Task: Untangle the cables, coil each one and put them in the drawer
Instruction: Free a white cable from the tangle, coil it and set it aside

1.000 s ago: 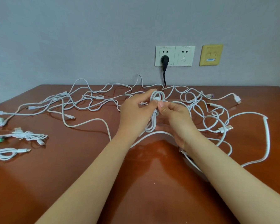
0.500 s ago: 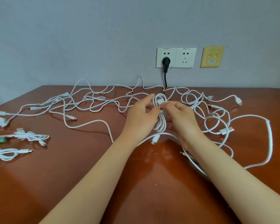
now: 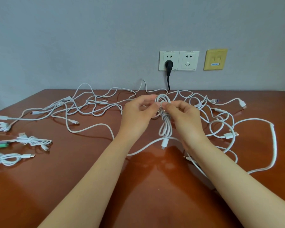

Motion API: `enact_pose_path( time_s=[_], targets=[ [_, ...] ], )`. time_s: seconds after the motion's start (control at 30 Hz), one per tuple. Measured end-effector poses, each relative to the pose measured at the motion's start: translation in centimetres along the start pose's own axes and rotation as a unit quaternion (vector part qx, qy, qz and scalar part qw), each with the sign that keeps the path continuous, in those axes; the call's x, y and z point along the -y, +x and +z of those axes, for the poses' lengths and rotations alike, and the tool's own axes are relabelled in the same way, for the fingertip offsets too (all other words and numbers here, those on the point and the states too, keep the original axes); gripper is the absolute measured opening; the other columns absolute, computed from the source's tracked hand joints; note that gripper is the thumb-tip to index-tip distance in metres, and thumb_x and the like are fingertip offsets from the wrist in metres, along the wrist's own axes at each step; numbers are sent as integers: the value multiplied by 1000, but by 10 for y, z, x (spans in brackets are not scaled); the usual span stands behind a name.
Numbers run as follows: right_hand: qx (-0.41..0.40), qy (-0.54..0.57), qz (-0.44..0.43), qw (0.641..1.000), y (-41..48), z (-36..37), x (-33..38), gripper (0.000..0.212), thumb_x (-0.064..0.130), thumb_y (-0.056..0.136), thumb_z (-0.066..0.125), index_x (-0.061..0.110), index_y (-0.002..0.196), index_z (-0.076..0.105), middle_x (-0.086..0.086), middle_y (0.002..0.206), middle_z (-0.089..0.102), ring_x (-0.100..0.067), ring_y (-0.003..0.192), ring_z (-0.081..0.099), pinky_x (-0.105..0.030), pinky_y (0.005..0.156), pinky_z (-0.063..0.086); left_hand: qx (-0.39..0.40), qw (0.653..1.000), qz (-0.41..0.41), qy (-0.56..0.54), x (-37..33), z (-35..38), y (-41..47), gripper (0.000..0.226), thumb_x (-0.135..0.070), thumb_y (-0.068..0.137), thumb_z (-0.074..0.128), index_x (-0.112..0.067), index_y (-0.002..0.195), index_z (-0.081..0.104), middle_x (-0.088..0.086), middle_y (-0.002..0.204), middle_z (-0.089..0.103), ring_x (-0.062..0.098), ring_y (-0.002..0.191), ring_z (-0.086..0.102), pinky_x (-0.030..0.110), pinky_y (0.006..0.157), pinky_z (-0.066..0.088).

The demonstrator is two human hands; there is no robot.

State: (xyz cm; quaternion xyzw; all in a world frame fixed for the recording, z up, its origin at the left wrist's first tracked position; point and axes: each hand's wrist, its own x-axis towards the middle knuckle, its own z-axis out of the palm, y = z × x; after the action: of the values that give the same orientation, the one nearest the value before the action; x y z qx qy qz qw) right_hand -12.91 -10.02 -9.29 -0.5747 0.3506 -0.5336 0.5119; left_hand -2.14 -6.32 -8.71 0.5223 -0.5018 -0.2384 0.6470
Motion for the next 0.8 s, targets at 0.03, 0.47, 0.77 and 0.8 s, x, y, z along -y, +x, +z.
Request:
enact_pose_path(
  time_s=[0.03, 0.47, 0.77, 0.8],
  targets=[
    [1, -4, -5, 1000, 0, 0, 0, 9, 16, 86, 64, 12, 79, 62, -13, 72, 57, -19, 65, 53, -31, 67, 45, 0, 1000, -15, -26, -2, 1, 0, 15, -9, 88, 61, -24, 90, 63, -1, 84, 66, 1, 64, 62, 15, 64, 53],
    [36, -204, -153, 966, -7, 7, -9, 37, 20, 74, 76, 27, 101, 52, 11, 97, 53, -2, 84, 49, -8, 71, 36, -14, 982, -111, -151, -9, -4, 3, 7, -12, 88, 61, -10, 95, 61, 3, 83, 65, 13, 72, 64, 24, 68, 56],
    [119, -244, -118, 955, -14, 7, -14, 34, 18, 84, 67, 25, 111, 48, 18, 76, 50, 0, 57, 50, -10, 57, 38, -88, 967, -122, -205, -8, -25, 12, 12, -10, 92, 51, -13, 91, 62, 0, 82, 68, 8, 67, 67, 19, 66, 56],
    [119, -246, -120, 954, -15, 7, -14, 31, 16, 85, 65, 26, 109, 48, 17, 74, 51, -1, 58, 50, -10, 56, 38, -97, 966, -121, -206, -8, -26, 13, 14, -9, 92, 49, -13, 87, 62, -1, 78, 68, 8, 64, 66, 19, 64, 56]
  ],
)
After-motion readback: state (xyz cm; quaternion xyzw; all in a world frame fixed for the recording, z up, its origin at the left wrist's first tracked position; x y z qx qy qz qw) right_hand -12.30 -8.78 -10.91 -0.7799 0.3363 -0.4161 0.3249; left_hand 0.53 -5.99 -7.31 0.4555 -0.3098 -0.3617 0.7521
